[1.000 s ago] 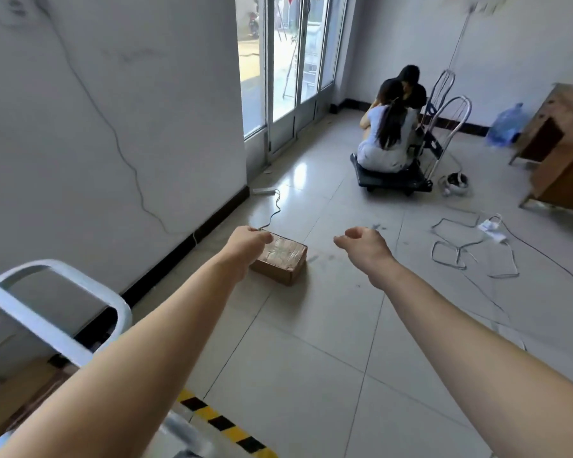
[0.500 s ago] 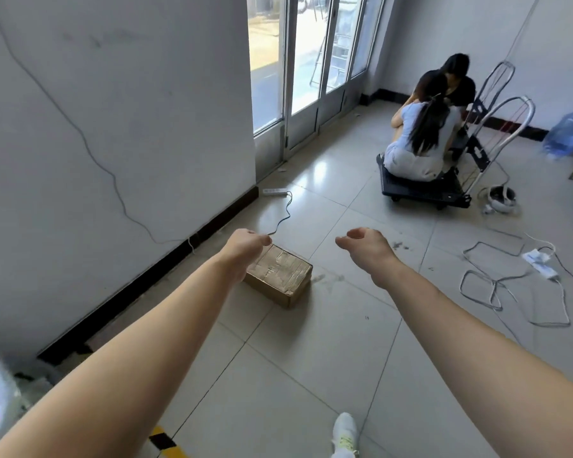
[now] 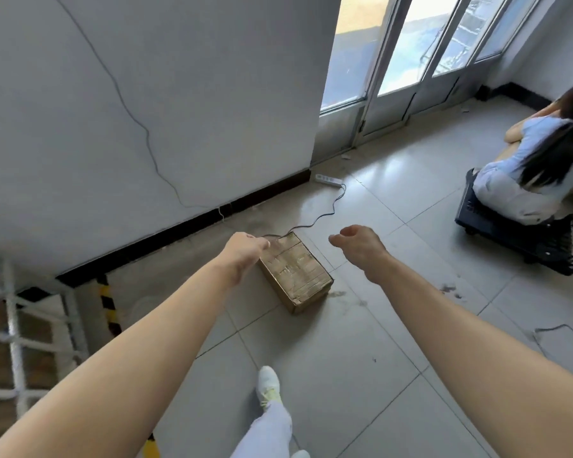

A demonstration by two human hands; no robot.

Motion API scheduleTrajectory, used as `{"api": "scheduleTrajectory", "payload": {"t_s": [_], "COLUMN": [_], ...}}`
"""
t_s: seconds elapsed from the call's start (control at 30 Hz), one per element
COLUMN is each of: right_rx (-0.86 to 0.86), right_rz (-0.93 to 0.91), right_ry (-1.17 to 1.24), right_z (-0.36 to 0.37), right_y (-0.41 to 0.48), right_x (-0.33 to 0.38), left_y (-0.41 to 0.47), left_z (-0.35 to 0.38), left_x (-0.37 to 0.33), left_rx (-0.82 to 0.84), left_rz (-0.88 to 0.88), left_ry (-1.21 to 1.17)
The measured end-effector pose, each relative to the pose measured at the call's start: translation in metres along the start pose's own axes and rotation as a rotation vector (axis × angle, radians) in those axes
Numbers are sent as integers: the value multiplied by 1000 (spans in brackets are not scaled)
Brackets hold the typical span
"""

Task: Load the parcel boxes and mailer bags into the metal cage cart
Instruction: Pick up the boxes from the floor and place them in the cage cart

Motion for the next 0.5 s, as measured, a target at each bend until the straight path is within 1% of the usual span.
{"api": "scheduleTrajectory", "payload": {"t_s": [0.17, 0.27, 0.37, 0.5], "right_rx": [114, 160, 168, 250], "right_rz": [3, -1, 1, 42], "right_ry": [-68, -128, -153, -191], "right_z": [11, 9, 6, 28], "right_y": [81, 135, 190, 246], "right_x": [-5, -13, -29, -61], "left_y": [63, 104, 140, 188], "left_z": [6, 21, 38, 60], "left_x": [-26, -41, -58, -70], "left_rx": [-29, -40, -47, -78], "left_rz": [-66, -133, -164, -202], "left_ry": [-99, -88, -73, -79]}}
Point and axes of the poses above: each hand's wrist, its own y-axis towards the middle knuckle, its own z-axis out of the palm, x = y × z, the point moved 10 cm from there along y, towards the middle knuckle, and after that the axes turned 14 degrees about -z, right-handed, at the moved point
